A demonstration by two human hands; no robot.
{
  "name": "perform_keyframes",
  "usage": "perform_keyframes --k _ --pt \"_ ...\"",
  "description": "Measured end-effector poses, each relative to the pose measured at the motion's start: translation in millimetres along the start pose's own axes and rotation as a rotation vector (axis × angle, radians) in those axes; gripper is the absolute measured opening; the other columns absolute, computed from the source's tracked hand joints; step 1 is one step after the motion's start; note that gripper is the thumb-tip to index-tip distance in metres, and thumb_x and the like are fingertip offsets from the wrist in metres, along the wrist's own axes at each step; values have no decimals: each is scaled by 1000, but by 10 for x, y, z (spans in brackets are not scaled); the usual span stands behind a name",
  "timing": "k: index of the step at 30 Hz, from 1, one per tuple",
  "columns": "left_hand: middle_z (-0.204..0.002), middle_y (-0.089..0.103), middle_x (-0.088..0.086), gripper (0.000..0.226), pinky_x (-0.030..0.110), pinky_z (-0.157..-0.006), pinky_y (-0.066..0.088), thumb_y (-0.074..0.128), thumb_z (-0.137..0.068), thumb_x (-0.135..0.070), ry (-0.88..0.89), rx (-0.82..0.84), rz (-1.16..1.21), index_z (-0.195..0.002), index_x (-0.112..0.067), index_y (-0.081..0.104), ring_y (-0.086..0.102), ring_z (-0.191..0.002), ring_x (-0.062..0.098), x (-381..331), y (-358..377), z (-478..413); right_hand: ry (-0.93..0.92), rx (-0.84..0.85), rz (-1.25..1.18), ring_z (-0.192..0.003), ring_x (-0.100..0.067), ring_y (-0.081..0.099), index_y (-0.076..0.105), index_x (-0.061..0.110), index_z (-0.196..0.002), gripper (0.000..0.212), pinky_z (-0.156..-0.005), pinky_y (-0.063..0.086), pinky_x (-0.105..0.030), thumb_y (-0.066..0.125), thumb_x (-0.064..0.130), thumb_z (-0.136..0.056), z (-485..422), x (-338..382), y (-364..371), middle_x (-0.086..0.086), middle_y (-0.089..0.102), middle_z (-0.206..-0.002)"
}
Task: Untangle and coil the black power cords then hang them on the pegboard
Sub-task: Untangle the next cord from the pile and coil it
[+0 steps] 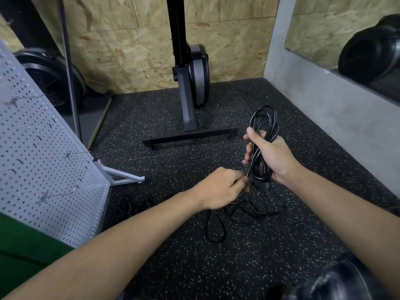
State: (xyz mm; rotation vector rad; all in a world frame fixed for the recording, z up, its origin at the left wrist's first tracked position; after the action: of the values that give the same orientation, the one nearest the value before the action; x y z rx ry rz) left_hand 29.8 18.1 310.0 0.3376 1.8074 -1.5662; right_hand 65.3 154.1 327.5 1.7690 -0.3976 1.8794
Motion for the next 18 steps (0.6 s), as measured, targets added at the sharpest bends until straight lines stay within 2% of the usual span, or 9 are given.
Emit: perform_keyframes --k 4,7,9,12,15,18 --pt "-61 55 -12 37 12 -55 36 44 -112 -22 -64 18 12 -91 -13 73 51 -50 -4 86 28 -17 127 68 -73 -59 -20 62 67 5 -108 35 -61 62 -38 64 40 -102 20 -70 51 -6 59 -69" --pt "-63 57 -10 35 14 -54 37 42 -113 -28 -84 83 40 -96 -14 70 51 -50 -3 76 118 12 122 87 -10 -53 -17 52 67 9 -104 34 -52 52 -31 62 42 -103 60 -79 145 -1 50 -62" --pt "-66 67 -3 38 19 -64 46 39 -114 -36 -79 107 98 -98 -16 67 61 -59 2 74 146 26 84 72 -30 -51 -14 48 67 10 -106 34 -50 48 -28 61 43 -103 58 -11 173 1 47 -59" --pt "-82 77 4 42 28 -86 53 36 -114 -38 -54 120 141 -99 -14 67 71 -82 13 135 148 40 71 60 -126 -52 -13 45 68 12 -103 32 -50 43 -27 61 42 -103 26 101 137 2 45 -59" --pt "-96 77 -1 40 25 -91 50 37 -114 -36 -49 141 103 -105 -14 68 70 -95 11 243 144 43 83 68 -140 -52 -13 43 68 12 -103 31 -52 41 -28 60 42 -104 17 112 92 2 43 -58" --pt "-103 77 -5 34 29 -96 51 40 -113 -36 -79 141 110 -118 -18 68 69 -102 8 336 109 41 70 58 -140 -53 -13 43 67 11 -105 31 -53 41 -28 60 41 -105 16 103 57 2 43 -59"
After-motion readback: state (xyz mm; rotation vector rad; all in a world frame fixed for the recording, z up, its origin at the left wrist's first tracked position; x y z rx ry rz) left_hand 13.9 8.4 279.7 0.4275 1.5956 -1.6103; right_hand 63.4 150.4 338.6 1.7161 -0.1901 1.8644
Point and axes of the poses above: each hand's wrist, its own z-axis away from the middle knuckle, its own y-axis out of the palm, x = y × z, the point moved 6 cm from there along -z, towards the middle knuckle
